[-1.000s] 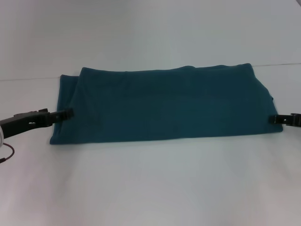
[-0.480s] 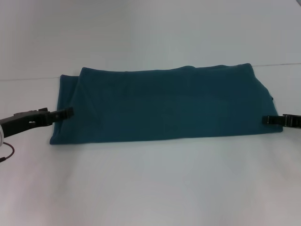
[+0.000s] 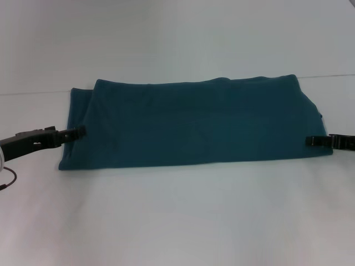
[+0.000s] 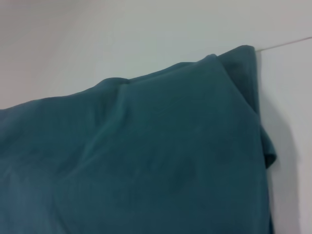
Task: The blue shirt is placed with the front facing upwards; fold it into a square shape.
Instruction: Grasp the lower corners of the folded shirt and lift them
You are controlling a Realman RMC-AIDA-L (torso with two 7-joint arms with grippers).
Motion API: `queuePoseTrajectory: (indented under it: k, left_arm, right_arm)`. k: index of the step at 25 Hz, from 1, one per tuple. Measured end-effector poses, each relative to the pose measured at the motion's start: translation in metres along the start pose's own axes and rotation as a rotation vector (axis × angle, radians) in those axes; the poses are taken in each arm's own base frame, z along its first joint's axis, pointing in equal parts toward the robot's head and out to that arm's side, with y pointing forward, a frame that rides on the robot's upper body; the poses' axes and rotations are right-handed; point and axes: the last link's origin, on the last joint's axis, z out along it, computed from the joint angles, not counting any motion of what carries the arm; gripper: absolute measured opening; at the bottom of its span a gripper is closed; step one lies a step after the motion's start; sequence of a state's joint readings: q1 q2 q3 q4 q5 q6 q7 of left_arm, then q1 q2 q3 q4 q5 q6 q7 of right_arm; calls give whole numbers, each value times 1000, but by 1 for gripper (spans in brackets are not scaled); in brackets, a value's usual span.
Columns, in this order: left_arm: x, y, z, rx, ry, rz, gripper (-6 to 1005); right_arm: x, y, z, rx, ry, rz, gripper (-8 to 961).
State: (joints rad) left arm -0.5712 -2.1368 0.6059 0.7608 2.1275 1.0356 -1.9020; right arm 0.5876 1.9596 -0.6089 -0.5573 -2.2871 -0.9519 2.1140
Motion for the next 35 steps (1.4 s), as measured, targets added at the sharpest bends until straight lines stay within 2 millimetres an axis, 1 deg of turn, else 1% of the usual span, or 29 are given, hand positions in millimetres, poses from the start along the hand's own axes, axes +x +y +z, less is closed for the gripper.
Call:
queuePoseTrajectory:
  k: [4,12,23,30,35]
  left_arm:
    - [0,-1,0,2,0,-1,950]
    - [-2,-1,-1,4,-1,-4,950]
    - [-5,-1,0,5,-7,-14,950]
    - [-17,-3,4,21,-38,-27,951]
    - [-23,1,9,18,-65,-16,951]
  right_arm:
    - [1,1,1,-5,1,1,675]
    - [-1,-2,-1,3,-3,11,437]
    - [1,-6,-4,9,-5,15,10]
    - [0,-5,-4,8,-7,9,2]
    - [0,-4,-4,2,-7,10,6]
